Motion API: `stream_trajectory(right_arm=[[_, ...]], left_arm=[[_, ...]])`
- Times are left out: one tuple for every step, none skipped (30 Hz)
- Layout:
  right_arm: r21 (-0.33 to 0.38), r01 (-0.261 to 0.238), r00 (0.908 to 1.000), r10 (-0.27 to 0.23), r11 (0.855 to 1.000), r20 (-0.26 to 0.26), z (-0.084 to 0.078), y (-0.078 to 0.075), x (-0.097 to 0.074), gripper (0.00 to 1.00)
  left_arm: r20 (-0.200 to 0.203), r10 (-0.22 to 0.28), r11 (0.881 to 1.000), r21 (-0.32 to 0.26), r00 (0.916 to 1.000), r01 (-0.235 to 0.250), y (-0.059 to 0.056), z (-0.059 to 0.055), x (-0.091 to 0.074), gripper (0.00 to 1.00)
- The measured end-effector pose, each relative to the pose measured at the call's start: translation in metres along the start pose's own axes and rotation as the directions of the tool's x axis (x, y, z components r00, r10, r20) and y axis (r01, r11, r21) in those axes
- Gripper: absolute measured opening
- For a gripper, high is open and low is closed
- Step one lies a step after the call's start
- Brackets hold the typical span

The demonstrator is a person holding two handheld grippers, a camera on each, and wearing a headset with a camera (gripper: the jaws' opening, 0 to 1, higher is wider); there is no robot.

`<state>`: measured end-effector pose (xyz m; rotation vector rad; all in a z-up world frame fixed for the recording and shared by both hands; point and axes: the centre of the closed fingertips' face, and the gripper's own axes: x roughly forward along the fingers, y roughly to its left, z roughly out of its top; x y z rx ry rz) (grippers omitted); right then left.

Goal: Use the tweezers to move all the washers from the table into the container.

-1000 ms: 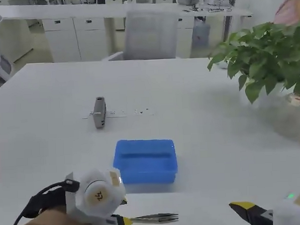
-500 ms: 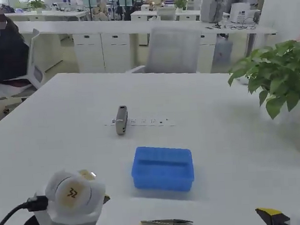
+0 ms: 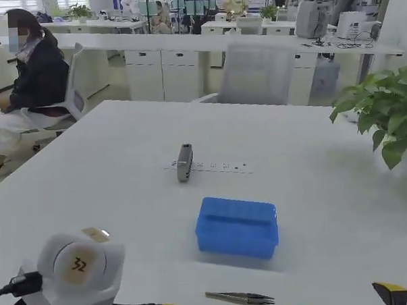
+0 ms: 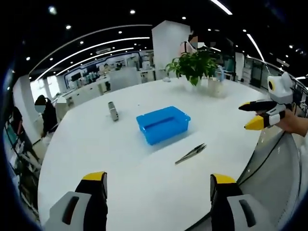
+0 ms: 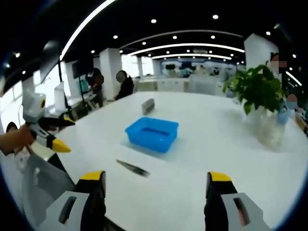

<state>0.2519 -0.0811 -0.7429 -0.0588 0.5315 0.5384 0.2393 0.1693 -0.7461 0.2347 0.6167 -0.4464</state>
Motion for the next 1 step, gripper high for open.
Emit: stream_trajectory(right_arm=[[-0.004,0.006,1.0,-0.006,1.0,-0.001,-0.0005,-0.0022,0.0,0.85]], left_arm=[[-0.003,0.001,1.0,-0.002,1.0,-0.001,0.0,-0.0007,-0.0003,0.92]])
